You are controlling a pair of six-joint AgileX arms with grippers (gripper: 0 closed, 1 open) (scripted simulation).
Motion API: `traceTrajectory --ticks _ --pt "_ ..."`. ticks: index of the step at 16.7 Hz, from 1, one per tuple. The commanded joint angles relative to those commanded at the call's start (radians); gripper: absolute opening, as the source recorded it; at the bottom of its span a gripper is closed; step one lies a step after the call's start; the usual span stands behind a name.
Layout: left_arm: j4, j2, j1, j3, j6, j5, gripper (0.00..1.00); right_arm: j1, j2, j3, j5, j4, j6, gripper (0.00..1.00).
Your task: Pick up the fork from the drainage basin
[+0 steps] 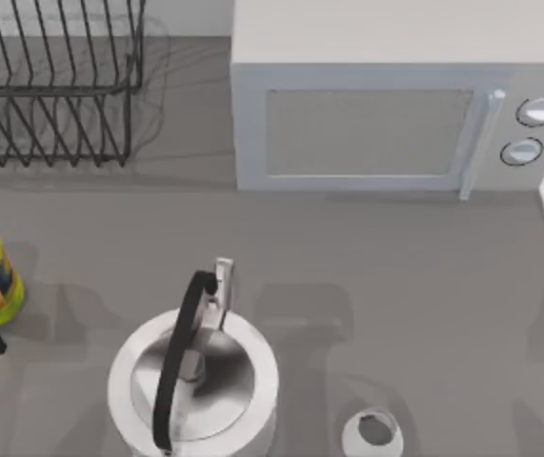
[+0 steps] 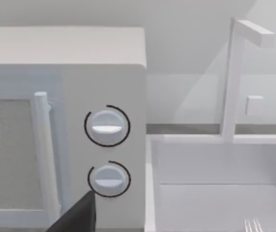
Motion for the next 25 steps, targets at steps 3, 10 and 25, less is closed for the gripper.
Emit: traceTrajectory --ticks 3,10,25 --pt "0.000 0.000 0.000 0.000 0.000 0.000 1.00 0.000 0.000 0.000 0.000 0.000 0.000 1.00" --pt "0.000 0.000 0.000 0.000 0.000 0.000 1.00 -0.015 0.101 0.101 0.000 -0.067 -0.014 1.00" --pt "0.000 0.000 0.000 0.000 0.000 0.000 1.00 -0.188 1.600 1.437 0.004 -0.860 -0.173 1.00"
